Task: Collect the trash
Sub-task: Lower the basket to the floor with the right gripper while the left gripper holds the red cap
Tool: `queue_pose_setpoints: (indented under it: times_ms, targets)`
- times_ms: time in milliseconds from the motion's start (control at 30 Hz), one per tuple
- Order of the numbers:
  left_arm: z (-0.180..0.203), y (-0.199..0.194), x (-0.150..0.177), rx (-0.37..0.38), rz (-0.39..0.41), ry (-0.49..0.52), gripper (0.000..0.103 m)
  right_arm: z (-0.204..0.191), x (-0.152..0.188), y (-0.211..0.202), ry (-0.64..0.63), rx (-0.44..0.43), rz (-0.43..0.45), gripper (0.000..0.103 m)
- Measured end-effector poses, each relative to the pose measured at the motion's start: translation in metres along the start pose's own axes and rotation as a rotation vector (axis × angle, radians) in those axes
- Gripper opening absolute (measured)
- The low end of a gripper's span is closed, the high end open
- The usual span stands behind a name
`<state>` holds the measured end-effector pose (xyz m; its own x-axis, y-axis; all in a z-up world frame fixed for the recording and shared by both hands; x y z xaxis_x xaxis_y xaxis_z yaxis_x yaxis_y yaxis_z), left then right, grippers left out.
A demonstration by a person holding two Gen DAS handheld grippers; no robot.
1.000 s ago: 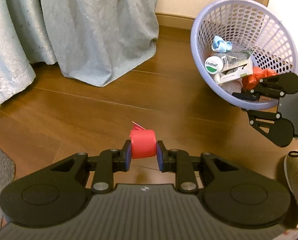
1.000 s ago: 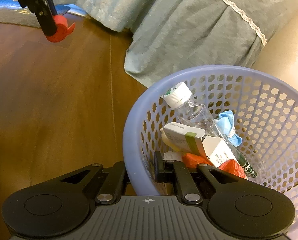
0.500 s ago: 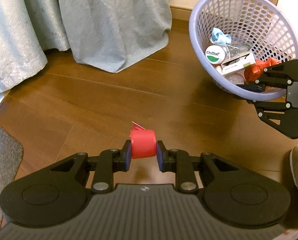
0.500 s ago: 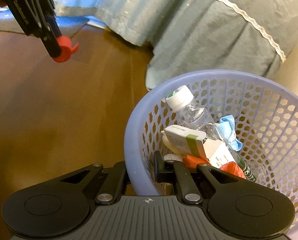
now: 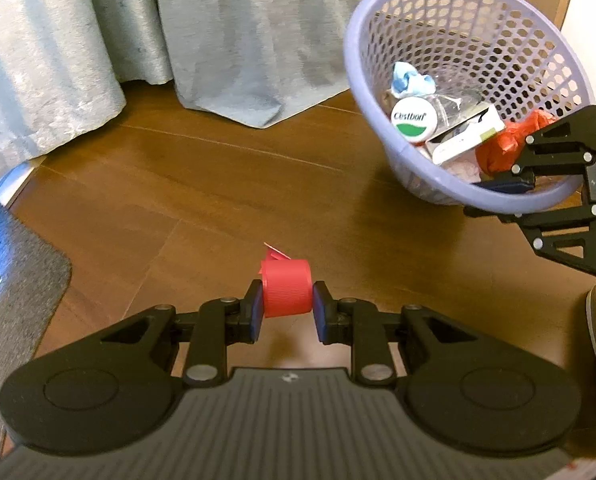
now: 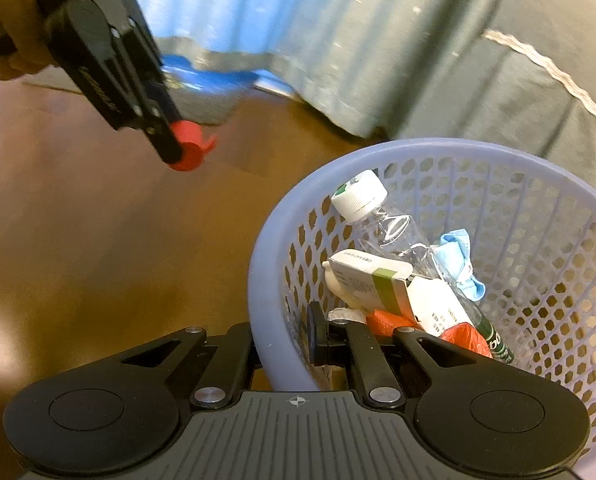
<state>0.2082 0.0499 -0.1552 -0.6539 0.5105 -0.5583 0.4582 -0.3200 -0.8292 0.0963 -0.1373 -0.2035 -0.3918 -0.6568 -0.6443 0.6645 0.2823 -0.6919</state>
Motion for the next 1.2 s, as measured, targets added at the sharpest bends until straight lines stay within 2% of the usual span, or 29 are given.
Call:
queue_pose_setpoints:
  times_ms: [267, 433, 633, 767, 1200]
  targets:
    - [-0.011, -0.015, 0.009, -0.015, 0.013, -0.049, 0.021, -0.012, -0.018, -0.007, 0.002, -0.154, 0.072, 0.005]
    - [-0.016, -0.022, 0.013, -0.015, 0.018, -0.080, 0.021, -0.007, -0.027, -0.011, 0.053, -0.266, 0.105, 0.005]
    - [-0.021, -0.034, 0.015, -0.013, 0.019, -0.109, 0.021, 0.017, -0.033, -0.013, 0.164, -0.393, 0.137, 0.005]
    - [-0.018, -0.038, 0.012, -0.003, 0.011, -0.107, 0.021, 0.028, -0.036, -0.013, 0.179, -0.415, 0.130, 0.004]
    - [0.011, -0.051, -0.010, 0.075, 0.091, -0.061, 0.021, 0.019, -0.026, -0.028, 0.066, -0.341, 0.088, 0.008]
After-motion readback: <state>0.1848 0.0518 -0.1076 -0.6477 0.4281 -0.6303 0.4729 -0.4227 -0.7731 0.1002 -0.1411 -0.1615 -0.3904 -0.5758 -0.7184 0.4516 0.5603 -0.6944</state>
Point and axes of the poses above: each gripper's, at about its wrist camera, not at the fingertips, and y roughly the way its jaws point, z to its right, x to its underside, the point moved 1 cm from there along y, roughly the way its jaws point, and after that the axes turned 1 degree about -y, right-handed, at the moved point
